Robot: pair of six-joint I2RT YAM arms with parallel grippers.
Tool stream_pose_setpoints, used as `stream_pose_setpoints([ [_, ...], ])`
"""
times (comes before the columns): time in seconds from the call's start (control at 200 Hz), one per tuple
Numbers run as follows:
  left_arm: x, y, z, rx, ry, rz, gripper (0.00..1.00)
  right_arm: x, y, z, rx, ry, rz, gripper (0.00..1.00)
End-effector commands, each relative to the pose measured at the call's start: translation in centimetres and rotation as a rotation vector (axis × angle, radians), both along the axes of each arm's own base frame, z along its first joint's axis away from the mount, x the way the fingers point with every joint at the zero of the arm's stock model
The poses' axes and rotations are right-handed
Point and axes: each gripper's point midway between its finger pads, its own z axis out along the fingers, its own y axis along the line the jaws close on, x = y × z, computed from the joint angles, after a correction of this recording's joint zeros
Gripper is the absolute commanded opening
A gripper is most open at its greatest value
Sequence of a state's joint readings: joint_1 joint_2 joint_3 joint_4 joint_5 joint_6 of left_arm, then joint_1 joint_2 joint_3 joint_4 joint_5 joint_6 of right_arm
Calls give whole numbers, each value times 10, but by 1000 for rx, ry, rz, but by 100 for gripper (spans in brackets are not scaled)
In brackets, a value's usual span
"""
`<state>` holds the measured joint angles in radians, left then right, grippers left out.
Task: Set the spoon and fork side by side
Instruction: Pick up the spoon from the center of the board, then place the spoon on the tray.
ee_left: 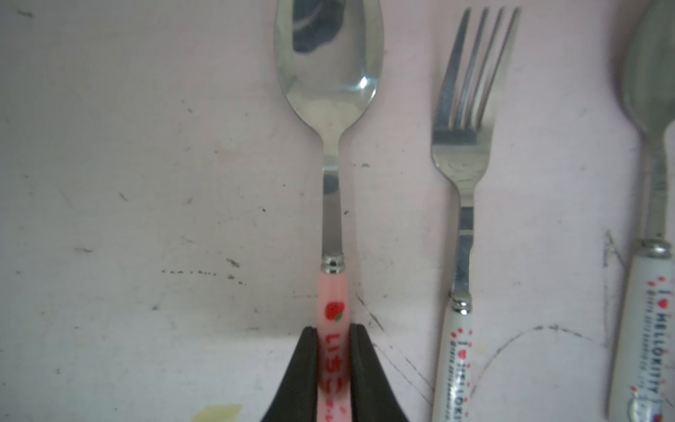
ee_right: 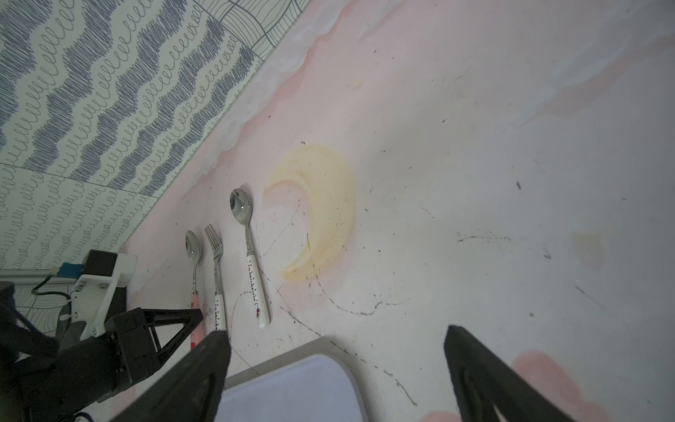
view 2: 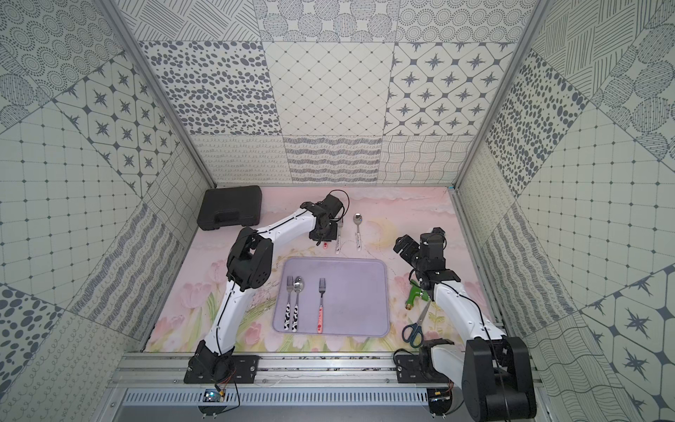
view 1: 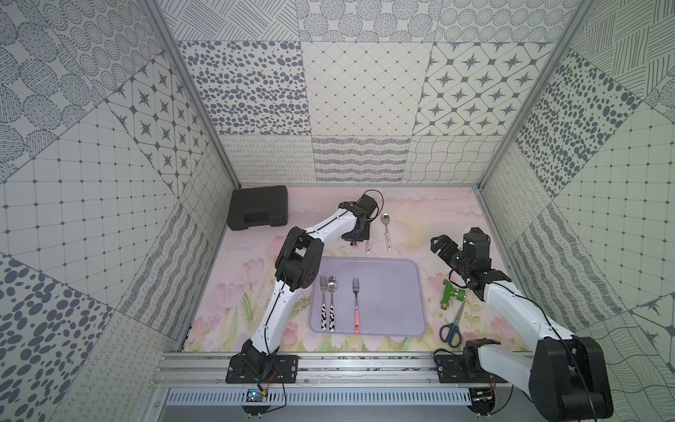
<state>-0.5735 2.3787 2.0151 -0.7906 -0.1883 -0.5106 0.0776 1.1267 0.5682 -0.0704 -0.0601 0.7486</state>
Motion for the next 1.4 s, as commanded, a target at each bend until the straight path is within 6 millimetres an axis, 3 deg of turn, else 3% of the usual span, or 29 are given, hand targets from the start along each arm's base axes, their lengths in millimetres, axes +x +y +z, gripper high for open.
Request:
stream_pose_setpoints([
  [0.0,-8,9,16,-16,9,35,5,5,2,11,4,-42,6,97],
  [0.24,-21,12,27,-36,5,56,3,5,2,11,6,-43,7,97],
  [0.495,-50,7,34,-65,7,70,2,5,2,12,7,-45,6,97],
  [1.061,-129,-11,50,-93,-9,55,1,4,3,15,12,-53,7,97],
  [1.396,-180,-17,41,-92,2,57,0,3,3,16,13,-58,9,97],
])
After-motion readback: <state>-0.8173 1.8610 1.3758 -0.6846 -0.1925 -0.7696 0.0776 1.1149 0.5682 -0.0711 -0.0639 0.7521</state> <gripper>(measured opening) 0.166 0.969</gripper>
